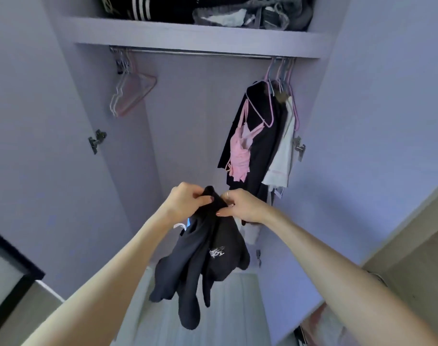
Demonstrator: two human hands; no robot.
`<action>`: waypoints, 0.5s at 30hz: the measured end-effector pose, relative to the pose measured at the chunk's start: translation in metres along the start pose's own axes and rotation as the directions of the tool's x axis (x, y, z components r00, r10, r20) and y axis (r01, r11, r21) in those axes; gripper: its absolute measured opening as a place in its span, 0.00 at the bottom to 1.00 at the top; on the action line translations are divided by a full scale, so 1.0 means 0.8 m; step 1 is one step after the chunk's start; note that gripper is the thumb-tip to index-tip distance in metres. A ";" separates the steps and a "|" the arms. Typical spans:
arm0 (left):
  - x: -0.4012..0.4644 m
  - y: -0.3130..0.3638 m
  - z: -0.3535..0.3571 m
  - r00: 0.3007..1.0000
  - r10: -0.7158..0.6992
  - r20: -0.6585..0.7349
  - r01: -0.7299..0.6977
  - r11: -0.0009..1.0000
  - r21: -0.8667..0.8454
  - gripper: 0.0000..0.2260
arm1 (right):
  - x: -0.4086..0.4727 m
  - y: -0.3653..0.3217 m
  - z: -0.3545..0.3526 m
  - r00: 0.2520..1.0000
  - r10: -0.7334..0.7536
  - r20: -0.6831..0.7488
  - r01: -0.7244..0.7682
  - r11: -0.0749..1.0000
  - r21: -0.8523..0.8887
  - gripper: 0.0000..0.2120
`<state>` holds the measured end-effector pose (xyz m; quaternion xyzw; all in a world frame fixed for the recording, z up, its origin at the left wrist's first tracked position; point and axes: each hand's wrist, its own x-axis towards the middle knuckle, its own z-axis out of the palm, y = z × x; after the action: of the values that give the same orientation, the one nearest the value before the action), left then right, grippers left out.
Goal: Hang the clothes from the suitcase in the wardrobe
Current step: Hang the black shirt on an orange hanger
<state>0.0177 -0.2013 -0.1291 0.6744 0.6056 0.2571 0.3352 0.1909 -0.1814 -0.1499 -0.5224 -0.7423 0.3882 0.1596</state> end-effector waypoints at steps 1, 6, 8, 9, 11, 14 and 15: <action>0.012 -0.007 -0.013 1.000 -0.008 -0.001 0.008 0.999 -0.043 0.10 | 0.017 -0.009 -0.007 0.999 -0.026 -0.029 0.026 1.000 0.016 0.10; 0.065 -0.033 -0.058 0.998 0.025 0.049 -0.010 0.961 -0.276 0.04 | 0.095 -0.039 -0.048 0.987 -0.110 -0.121 0.132 0.974 0.185 0.17; 0.088 -0.039 -0.066 0.996 0.037 0.081 -0.013 0.962 -0.273 0.03 | 0.124 -0.049 -0.067 0.983 -0.136 -0.126 0.168 0.939 0.301 0.16; 0.099 -0.043 -0.069 0.995 0.029 0.091 -0.006 0.972 -0.237 0.03 | 0.137 -0.053 -0.076 0.983 -0.142 -0.112 0.174 0.909 0.377 0.14; 0.129 -0.057 -0.075 0.999 -0.010 0.043 0.015 0.992 -0.123 0.03 | 0.166 -0.060 -0.096 0.986 -0.141 -0.085 0.165 0.846 0.508 0.09; 0.172 -0.076 -0.092 0.998 -0.048 -0.029 0.049 0.999 0.021 0.05 | 0.211 -0.066 -0.118 0.994 -0.112 -0.004 0.088 0.756 0.648 0.04; 0.183 -0.079 -0.098 0.998 -0.053 -0.031 0.055 0.997 0.055 0.05 | 0.224 -0.067 -0.121 0.995 -0.096 0.006 0.067 0.737 0.672 0.05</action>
<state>-0.0623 -0.0429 -0.1357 0.6630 0.6354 0.2408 0.3141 0.1459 0.0111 -0.0774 -0.3890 -0.5780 0.6324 0.3385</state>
